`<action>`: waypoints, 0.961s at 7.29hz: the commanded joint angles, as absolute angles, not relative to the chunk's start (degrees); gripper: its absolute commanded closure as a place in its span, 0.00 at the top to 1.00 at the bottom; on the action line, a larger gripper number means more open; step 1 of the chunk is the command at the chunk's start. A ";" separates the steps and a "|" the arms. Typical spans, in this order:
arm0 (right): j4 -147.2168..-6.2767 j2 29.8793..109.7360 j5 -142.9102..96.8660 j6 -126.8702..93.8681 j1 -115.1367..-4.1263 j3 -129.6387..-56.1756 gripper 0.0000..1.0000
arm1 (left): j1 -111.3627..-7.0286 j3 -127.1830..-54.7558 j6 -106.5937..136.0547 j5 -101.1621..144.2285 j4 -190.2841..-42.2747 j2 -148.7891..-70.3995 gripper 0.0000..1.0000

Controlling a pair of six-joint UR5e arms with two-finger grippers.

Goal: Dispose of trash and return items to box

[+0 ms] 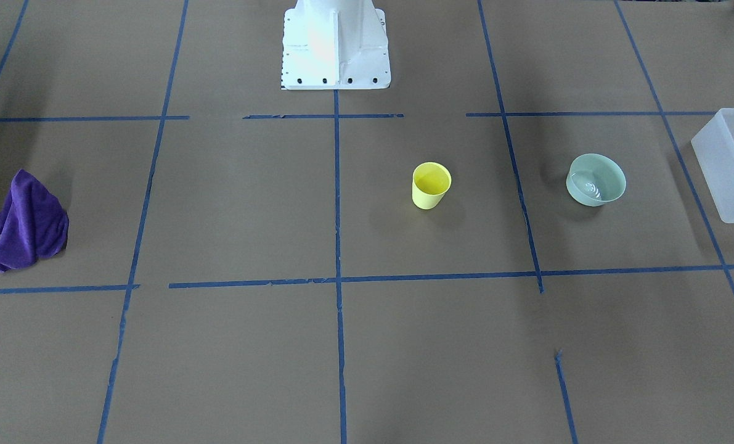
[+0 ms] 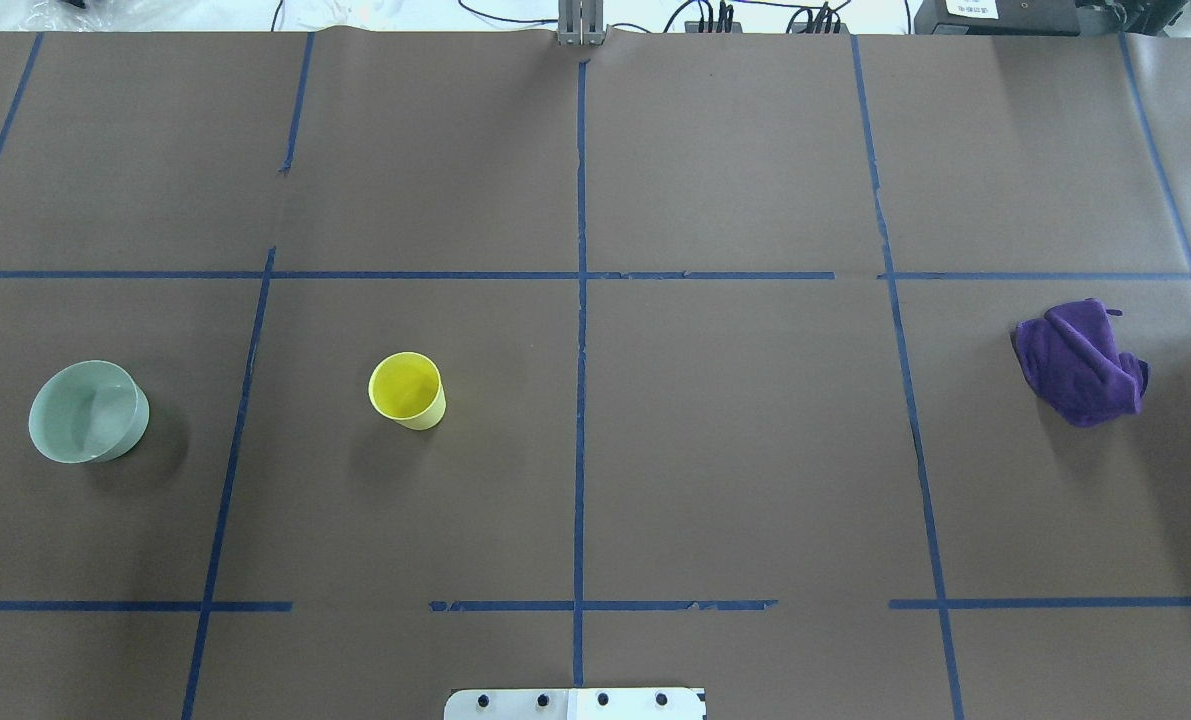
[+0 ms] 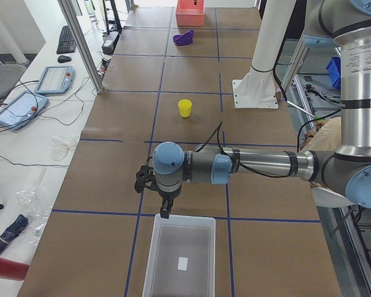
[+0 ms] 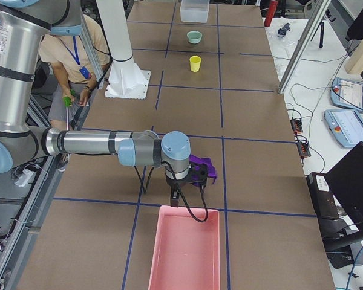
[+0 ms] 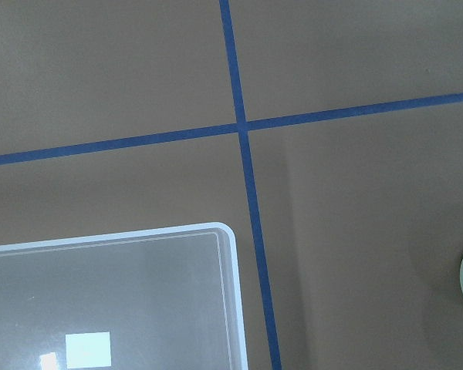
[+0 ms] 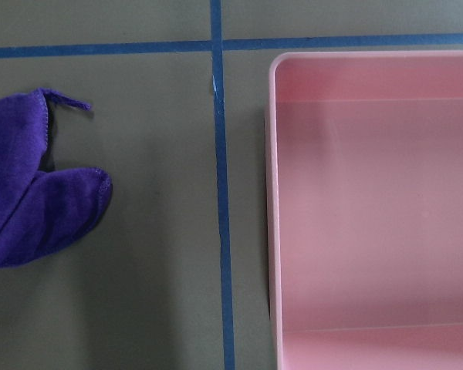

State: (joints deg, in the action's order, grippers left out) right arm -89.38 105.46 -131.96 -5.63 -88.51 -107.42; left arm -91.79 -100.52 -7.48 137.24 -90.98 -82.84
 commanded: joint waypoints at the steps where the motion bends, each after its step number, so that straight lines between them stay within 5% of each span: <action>1: -89.47 104.59 -131.92 -5.54 -88.59 -107.84 1.00 | -91.85 -101.16 -7.73 137.11 -92.80 -83.58 1.00; 7: -88.08 103.46 -131.03 -4.48 -83.50 -112.13 1.00 | -83.52 -100.73 -7.21 137.11 -118.53 -87.00 1.00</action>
State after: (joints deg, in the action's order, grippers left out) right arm -88.90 104.76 -129.43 -4.08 -83.97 -110.77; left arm -86.52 -101.09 -7.24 137.27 -112.32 -85.68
